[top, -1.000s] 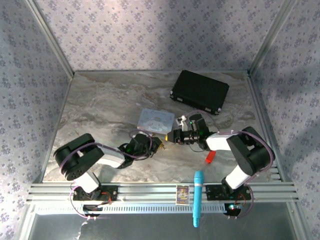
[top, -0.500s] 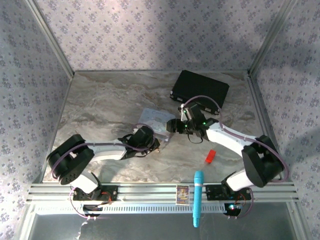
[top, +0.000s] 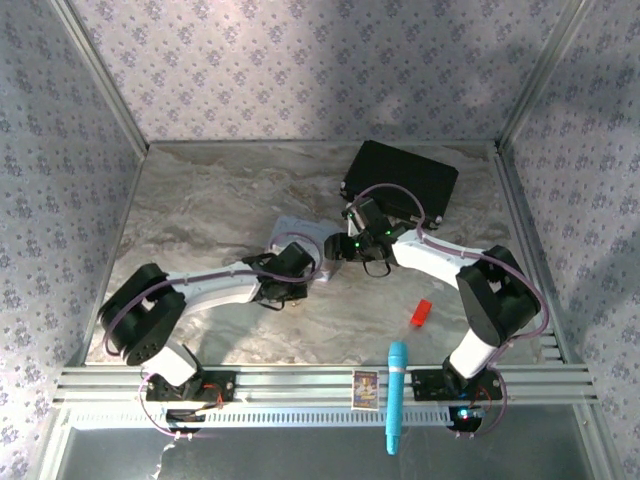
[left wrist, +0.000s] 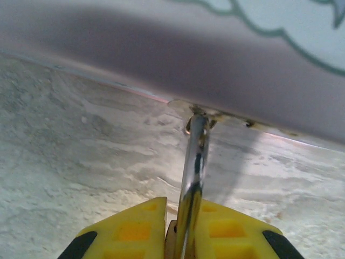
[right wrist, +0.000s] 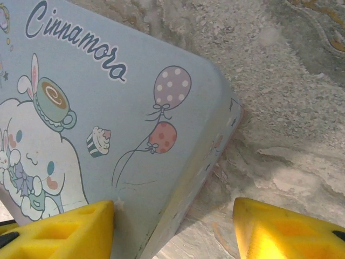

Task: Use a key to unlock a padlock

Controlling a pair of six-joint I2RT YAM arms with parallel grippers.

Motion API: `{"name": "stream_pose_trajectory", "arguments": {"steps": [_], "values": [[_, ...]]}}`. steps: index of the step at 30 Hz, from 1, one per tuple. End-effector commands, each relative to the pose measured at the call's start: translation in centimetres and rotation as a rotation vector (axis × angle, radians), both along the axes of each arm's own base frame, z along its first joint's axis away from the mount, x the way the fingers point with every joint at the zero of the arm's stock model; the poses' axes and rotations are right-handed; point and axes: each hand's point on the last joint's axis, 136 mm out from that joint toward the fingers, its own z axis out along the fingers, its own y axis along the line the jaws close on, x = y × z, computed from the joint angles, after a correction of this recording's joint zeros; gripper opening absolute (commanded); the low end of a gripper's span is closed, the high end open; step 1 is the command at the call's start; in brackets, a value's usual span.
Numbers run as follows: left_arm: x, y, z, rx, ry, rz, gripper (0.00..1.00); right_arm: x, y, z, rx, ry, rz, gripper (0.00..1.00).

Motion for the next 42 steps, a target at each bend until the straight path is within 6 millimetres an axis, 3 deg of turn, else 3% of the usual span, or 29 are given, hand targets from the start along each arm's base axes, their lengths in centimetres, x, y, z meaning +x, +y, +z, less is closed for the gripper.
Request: {"name": "stream_pose_trajectory", "arguments": {"steps": [1, 6, 13, 23, 29, 38, 40, 42], "values": [[-1.7, 4.4, -1.7, 0.262, 0.054, -0.024, 0.07, -1.4, -3.1, -4.4, -0.16, 0.094, -0.03, 0.59], [-1.8, 2.0, -1.8, 0.214, 0.009, -0.064, 0.17, -1.3, -2.7, -4.5, -0.138, 0.098, -0.028, 0.59], [-2.3, 1.6, -1.8, 0.257, -0.029, -0.069, 0.23, -1.2, -2.6, -4.7, -0.126, 0.103, -0.033, 0.59], [-2.4, 2.0, -0.4, 0.451, -0.122, -0.102, 0.22, -1.4, -2.6, -4.9, -0.12, 0.104, -0.034, 0.59], [-2.8, 1.1, 0.0, 0.51, -0.148, -0.141, 0.23, -1.3, -2.8, -4.7, -0.128, 0.098, -0.041, 0.59], [-3.6, 0.7, -0.6, 0.593, -0.154, -0.162, 0.24, -1.3, -2.7, -4.7, -0.12, 0.1, -0.043, 0.59], [-3.6, 0.8, -0.6, 0.595, -0.156, -0.163, 0.21, -1.3, -2.6, -4.7, -0.12, 0.098, -0.042, 0.59], [-3.4, 0.9, -0.4, 0.613, -0.168, -0.159, 0.12, -1.2, -2.6, -4.7, -0.121, 0.099, -0.044, 0.59]]}}
